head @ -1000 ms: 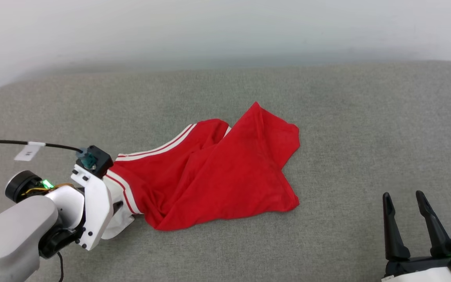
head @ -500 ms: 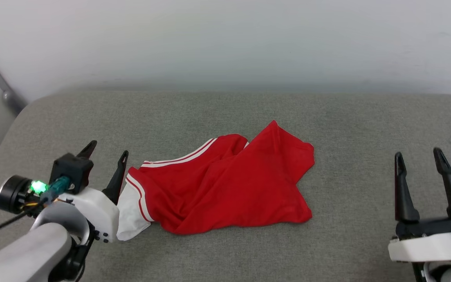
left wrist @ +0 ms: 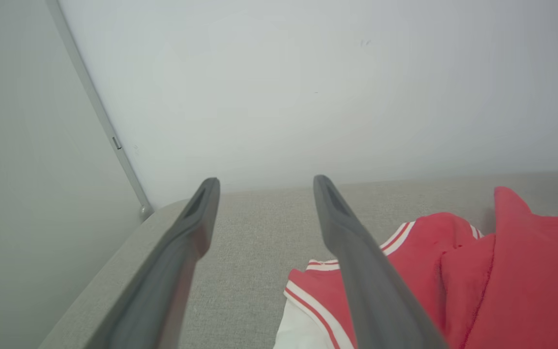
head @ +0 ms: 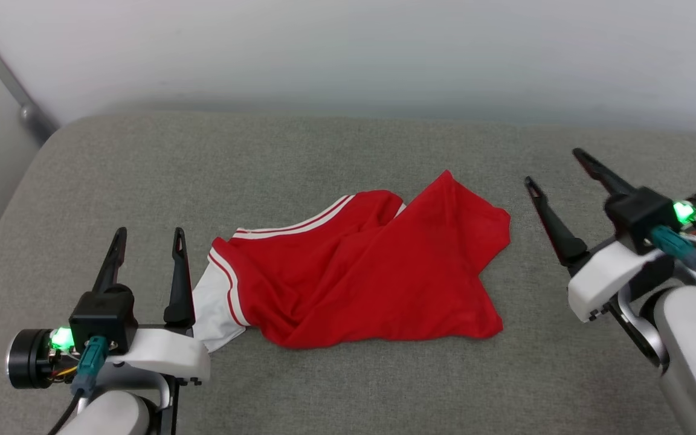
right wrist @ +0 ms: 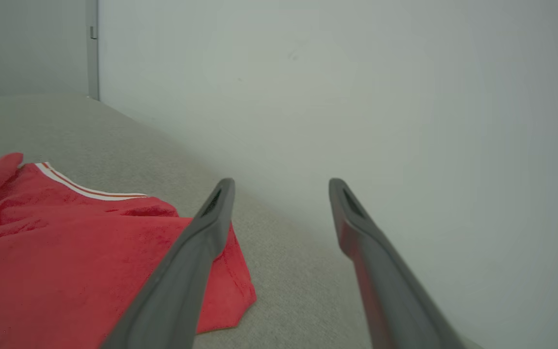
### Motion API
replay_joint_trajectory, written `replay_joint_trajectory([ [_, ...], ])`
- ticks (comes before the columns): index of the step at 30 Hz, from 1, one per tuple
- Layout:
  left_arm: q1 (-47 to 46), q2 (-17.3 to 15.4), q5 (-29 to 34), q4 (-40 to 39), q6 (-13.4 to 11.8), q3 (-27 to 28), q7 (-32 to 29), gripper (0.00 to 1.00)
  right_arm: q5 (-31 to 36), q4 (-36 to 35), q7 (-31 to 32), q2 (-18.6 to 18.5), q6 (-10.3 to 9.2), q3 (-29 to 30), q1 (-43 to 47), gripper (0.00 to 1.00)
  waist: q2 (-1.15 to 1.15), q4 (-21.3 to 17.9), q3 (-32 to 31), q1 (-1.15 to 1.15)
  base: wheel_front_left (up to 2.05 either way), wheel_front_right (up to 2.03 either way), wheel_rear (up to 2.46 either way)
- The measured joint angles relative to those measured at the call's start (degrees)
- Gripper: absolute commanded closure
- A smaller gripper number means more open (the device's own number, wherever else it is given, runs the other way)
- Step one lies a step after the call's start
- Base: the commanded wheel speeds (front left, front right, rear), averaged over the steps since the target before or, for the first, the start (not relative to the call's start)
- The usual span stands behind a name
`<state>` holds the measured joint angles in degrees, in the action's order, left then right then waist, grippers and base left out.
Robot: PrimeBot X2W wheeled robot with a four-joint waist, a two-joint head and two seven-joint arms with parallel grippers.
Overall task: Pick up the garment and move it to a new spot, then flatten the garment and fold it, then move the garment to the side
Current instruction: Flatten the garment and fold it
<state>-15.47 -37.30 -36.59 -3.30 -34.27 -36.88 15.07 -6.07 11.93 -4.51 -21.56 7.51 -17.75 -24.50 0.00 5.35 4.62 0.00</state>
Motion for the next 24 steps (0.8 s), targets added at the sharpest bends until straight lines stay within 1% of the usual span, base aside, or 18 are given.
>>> replay_joint_trajectory([
  [2,2.21,2.44,2.64,-0.59,0.80,3.25,0.01,0.00,-4.91,0.59,6.14,-3.02,0.00,-6.28,-3.72,0.00,0.00,0.43,0.92,0.00,0.00,0.00,0.00],
  [6,5.75,7.14,7.32,-1.03,3.50,8.39,0.00,0.00,-15.05,0.14,18.40,-9.94,0.00,-19.62,-11.56,0.00,0.00,1.55,2.80,0.00,0.00,0.00,0.00],
  [9,7.36,10.38,10.06,-0.53,5.91,11.74,0.00,0.00,-23.17,-0.96,27.69,-13.58,0.00,-29.41,-18.23,0.00,0.00,2.40,4.38,0.00,0.00,0.00,0.00],
  [12,8.42,13.34,12.76,-0.01,8.49,14.24,0.00,0.00,-30.06,-1.33,36.05,-16.53,0.00,-37.35,-24.59,0.00,0.00,3.29,5.90,0.00,0.00,0.00,0.00],
  [14,8.58,15.26,14.39,0.25,10.10,15.77,0.01,0.00,-33.87,-1.19,40.68,-17.52,0.01,-41.59,-28.46,0.00,0.00,3.84,6.97,0.01,0.00,0.00,0.00],
  [17,8.57,18.15,16.67,0.67,12.44,17.85,0.00,0.00,-37.35,-0.35,46.28,-18.62,0.00,-47.18,-34.11,0.00,0.00,4.74,8.73,0.01,0.00,0.00,0.00],
  [18,8.57,18.15,16.67,0.67,12.44,17.85,0.00,0.00,-37.35,-0.35,46.28,-18.62,0.00,-47.18,-34.11,0.00,0.00,4.74,8.73,0.01,0.00,0.00,0.00],
  [21,8.22,20.82,18.89,1.11,14.68,19.62,0.00,0.00,-40.09,1.53,49.26,-18.46,0.00,-51.23,-38.22,0.00,0.00,5.64,10.75,0.01,0.00,0.00,0.00],
  [24,7.44,23.61,20.72,1.38,16.72,21.20,0.00,0.00,-41.54,3.91,50.46,-17.88,0.00,-53.43,-40.49,0.00,0.00,6.57,12.94,0.01,0.00,0.00,0.00],
])
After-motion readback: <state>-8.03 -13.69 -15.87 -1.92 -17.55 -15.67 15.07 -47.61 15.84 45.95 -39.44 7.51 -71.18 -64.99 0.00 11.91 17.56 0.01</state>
